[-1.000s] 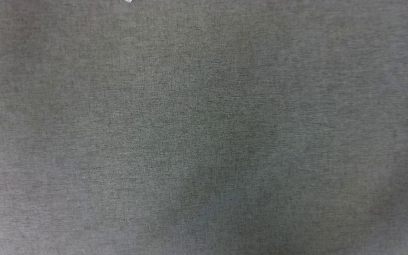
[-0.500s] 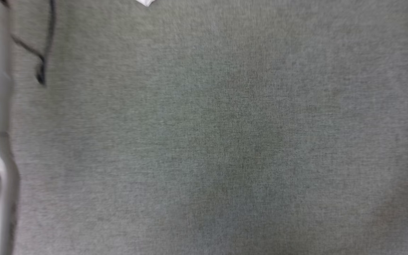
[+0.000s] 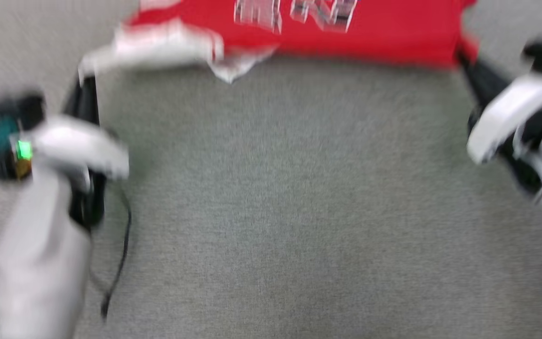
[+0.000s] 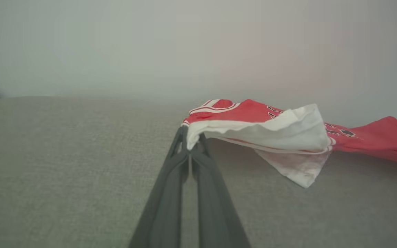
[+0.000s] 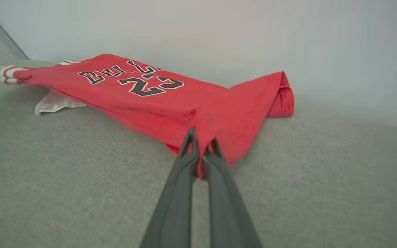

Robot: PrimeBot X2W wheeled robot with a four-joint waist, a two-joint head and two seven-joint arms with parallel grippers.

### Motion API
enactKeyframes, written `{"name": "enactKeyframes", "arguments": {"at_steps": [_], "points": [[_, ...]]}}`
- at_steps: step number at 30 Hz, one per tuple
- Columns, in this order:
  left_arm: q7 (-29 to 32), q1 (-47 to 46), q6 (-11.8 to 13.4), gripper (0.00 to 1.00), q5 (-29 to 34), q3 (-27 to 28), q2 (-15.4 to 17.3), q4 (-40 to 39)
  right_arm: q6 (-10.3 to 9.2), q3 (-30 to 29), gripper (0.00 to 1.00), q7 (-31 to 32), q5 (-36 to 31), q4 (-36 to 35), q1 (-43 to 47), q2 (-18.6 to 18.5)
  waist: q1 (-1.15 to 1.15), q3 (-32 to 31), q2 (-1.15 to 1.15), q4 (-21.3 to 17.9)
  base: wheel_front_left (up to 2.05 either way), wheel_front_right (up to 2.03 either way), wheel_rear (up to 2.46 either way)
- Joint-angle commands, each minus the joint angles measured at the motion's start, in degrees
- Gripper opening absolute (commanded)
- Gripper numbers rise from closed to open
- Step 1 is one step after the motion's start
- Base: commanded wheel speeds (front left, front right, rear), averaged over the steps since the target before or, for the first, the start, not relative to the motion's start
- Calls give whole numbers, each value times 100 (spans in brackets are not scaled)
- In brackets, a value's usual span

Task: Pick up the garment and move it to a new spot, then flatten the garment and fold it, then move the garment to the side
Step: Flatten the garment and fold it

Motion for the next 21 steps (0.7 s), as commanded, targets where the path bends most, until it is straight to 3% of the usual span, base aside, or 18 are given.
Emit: {"name": "enactKeyframes", "arguments": {"at_steps": [1,12,21], "points": [[-37,521,96,0,-60,50,11,-197,-4,49,0,-68,62,-82,355,-61,0,-710,0,-57,0,0,0],[633,3848,1043,0,-473,321,196,-2469,-5,-90,0,-49,241,-652,2495,-331,0,-1799,0,-85,0,0,0],[1560,5583,1865,0,-484,330,528,-4457,-6,-943,0,165,-34,-1326,4198,-370,0,-2421,0,60,0,0,0]]}}
